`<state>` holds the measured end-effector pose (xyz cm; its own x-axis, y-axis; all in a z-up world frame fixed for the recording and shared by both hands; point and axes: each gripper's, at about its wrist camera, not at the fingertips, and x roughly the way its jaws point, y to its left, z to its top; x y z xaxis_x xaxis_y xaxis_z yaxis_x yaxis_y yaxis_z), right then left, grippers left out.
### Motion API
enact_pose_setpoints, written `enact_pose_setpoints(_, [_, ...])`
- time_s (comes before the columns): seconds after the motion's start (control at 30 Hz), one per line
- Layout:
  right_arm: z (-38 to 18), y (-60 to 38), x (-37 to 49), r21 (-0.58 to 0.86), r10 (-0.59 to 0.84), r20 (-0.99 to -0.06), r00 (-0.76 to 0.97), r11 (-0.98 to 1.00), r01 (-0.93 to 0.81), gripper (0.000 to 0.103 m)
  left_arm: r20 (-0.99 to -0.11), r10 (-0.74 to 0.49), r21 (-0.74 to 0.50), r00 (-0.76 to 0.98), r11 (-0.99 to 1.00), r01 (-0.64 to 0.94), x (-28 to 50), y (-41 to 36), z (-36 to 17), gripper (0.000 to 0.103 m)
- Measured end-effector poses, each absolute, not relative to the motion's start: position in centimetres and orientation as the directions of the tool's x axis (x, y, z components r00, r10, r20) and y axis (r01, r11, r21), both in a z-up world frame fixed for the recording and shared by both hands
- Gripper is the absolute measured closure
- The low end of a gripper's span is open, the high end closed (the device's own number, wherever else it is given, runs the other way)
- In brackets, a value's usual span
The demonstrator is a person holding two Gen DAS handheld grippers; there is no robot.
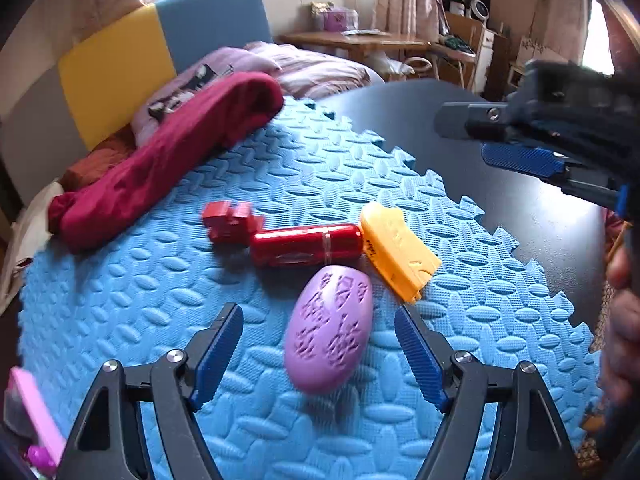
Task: Organize rigid objects
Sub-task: 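Grasp the purple egg with the left gripper, then grasp the yellow plastic piece with the right gripper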
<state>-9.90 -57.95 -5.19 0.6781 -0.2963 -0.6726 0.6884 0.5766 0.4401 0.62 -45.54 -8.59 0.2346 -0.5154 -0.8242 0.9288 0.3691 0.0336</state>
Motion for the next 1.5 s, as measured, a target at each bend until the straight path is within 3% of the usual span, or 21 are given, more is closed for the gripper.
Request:
enact_pose_setpoints(0.1, [-5.4,-58.2,-9.9,0.443,-0.294,-0.678,0.674,0.568,0.694,0.049,-0.842,-0.504,0.002,0.194,0.355,0.935,1.1,-46.7,-9.5,0.025])
enact_pose_setpoints(0.2, [-5.6,-58.3,-9.9,0.434,-0.299,-0.688,0.662,0.562,0.704,0.049,-0.846,-0.503,-0.038,0.177,0.388,0.921,2.1,-46.6,-10.6,0.042])
enact_pose_setpoints(0.27, [-5.6,-58.3,-9.7,0.428,-0.297,-0.691,0.659,0.567,0.704,0.049,-0.828,-0.520,-0.036,0.211,0.425,0.905,2.4,-45.5,-10.4,0.059])
enact_pose_setpoints(0.37, [-5.6,-58.2,-9.5,0.420,-0.294,-0.695,0.656,0.574,0.703,0.049,-0.810,-0.550,-0.095,0.204,0.466,0.880,3.0,-43.1,-10.3,0.059])
enact_pose_setpoints(0.67, [-6.4,-57.9,-8.7,0.418,-0.243,-0.721,0.649,0.595,0.686,0.049,-0.773,-0.546,-0.069,0.323,0.578,0.813,-0.1,-35.4,-10.5,0.059])
enact_pose_setpoints(0.87, [-7.2,-56.7,-7.1,0.396,-0.173,-0.747,0.642,0.660,0.639,0.049,-0.762,-0.543,-0.057,0.354,0.600,0.798,-0.7,-34.3,-10.9,0.059])
enact_pose_setpoints(1.27, [-9.2,-54.5,-4.5,0.225,-0.159,-0.841,0.517,0.766,0.602,0.049,-0.758,-0.539,-0.036,0.368,0.598,0.801,-0.9,-34.7,-11.0,0.059])
enact_pose_setpoints(1.47, [-10.3,-53.7,-2.8,0.079,-0.229,-0.868,0.441,0.813,0.577,0.049,-0.755,-0.547,-0.048,0.363,0.597,0.800,-0.8,-34.5,-11.0,0.059])
enact_pose_setpoints(1.5, [-10.6,-53.4,-2.4,0.045,-0.243,-0.870,0.428,0.827,0.560,0.062,-0.754,-0.548,-0.050,0.362,0.597,0.800,-0.8,-34.5,-11.0,0.059])
